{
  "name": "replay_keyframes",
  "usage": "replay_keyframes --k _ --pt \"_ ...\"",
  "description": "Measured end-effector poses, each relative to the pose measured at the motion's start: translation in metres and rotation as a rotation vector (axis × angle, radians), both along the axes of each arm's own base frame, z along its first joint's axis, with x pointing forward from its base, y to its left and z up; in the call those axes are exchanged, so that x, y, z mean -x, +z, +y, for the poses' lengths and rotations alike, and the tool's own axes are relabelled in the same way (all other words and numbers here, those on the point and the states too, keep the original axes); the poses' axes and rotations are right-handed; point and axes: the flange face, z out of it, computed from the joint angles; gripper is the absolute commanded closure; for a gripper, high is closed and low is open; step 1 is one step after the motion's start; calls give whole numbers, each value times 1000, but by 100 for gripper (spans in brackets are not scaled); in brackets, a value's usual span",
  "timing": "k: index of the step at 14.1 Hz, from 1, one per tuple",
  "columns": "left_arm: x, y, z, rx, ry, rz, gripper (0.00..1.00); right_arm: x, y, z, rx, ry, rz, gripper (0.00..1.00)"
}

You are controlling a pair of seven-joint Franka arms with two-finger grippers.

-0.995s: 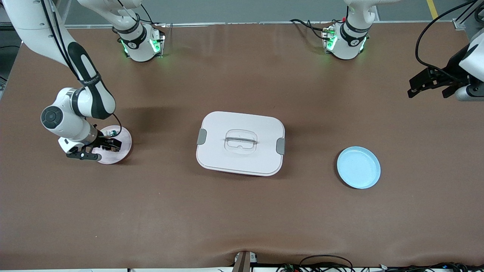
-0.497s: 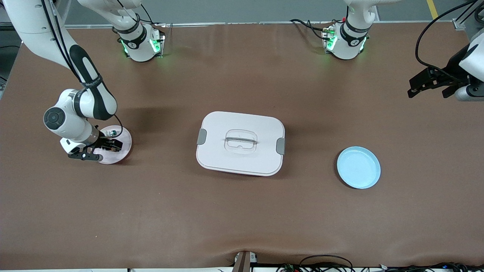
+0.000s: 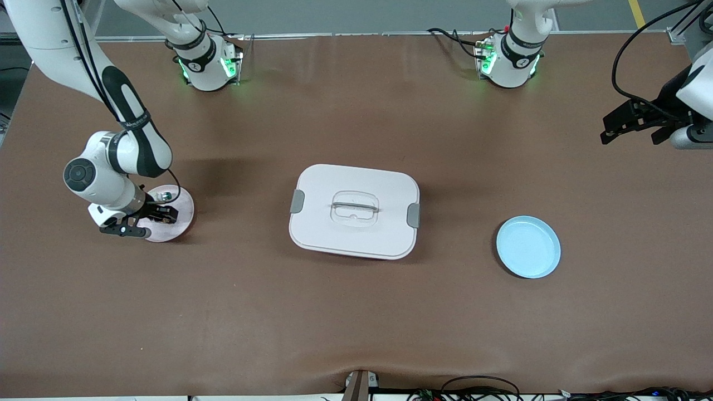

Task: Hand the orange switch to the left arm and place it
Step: 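Close the right gripper on the black-orange switch, then lift the switch over the box with the right gripper while the left gripper approaches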

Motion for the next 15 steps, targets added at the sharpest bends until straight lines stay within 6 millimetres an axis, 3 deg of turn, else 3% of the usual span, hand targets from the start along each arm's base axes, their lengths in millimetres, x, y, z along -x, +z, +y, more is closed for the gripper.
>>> replay_keyframes --k 3,7,13,15 --pt "0 0 0 0 0 0 0 -4 7 -1 -12 -17 68 100" --pt "0 1 -1 8 0 -2 0 -15 41 5 -95 -126 147 100" --pt "2 24 -25 196 -18 -35 0 -6 98 41 -295 -326 261 100" --pt "1 25 -36 294 -24 -24 0 -6 124 74 -283 -422 278 100"
